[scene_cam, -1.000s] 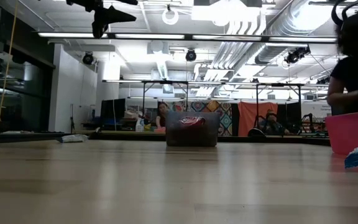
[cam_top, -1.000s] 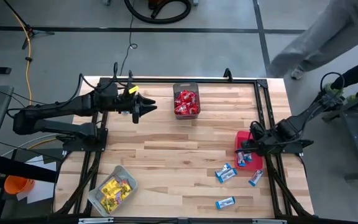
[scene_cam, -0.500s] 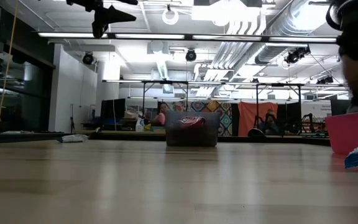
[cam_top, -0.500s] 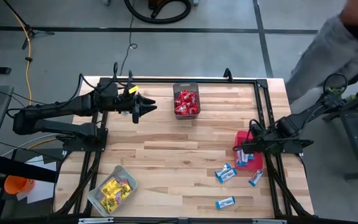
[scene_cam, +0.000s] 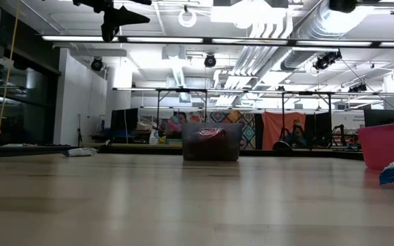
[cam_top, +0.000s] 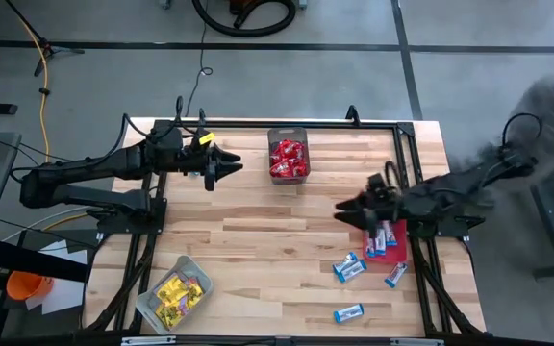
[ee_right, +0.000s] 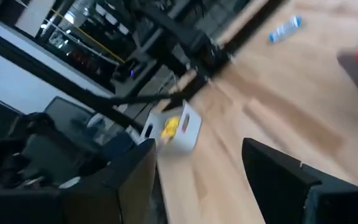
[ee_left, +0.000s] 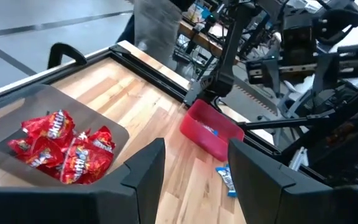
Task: Sort candy
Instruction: Put the white chocolate candy into the red bin
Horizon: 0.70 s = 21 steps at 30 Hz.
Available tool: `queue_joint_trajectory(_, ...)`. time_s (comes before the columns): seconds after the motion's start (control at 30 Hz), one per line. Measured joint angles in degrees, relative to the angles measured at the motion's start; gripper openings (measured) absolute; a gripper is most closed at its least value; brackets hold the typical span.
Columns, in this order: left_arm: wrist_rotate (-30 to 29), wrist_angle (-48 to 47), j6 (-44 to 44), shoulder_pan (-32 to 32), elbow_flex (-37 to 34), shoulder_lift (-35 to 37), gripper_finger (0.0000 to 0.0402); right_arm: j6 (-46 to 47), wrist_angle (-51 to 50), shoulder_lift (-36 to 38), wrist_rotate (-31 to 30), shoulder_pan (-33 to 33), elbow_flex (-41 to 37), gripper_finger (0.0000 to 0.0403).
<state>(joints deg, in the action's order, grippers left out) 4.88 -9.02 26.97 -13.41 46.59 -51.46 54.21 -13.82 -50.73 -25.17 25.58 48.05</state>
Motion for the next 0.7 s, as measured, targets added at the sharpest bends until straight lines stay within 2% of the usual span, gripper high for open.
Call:
queue_joint_trajectory(0.23, 1.0, 2.0, -0.8, 0.9, 0.0, 0.0, 0.0163, -16.6, 20.6, -13.2, 5.1, -8.1, 0.0, 0.0234)
queue_joint_trajectory(0.43, -1.6, 7.2, -11.6, 5.2, 0.0, -0.3, 0.0163, -27.0, 36.3, -21.8, 7.2, -14.5, -0.1, 0.0234)
queue_joint_trajectory(0.57, -5.3, 7.3, -21.2, 10.1, 0.1, -1.2, 0.0163, -32.4, 40.8, -23.6, 7.9, -17.3, -0.1, 0.0234)
queue_joint_trajectory(0.7, -11.8, 7.2, -24.4, 13.8, 0.0, -2.0, 0.0163, -34.9, 41.0, -23.6, 9.8, -19.0, -0.1, 0.0234)
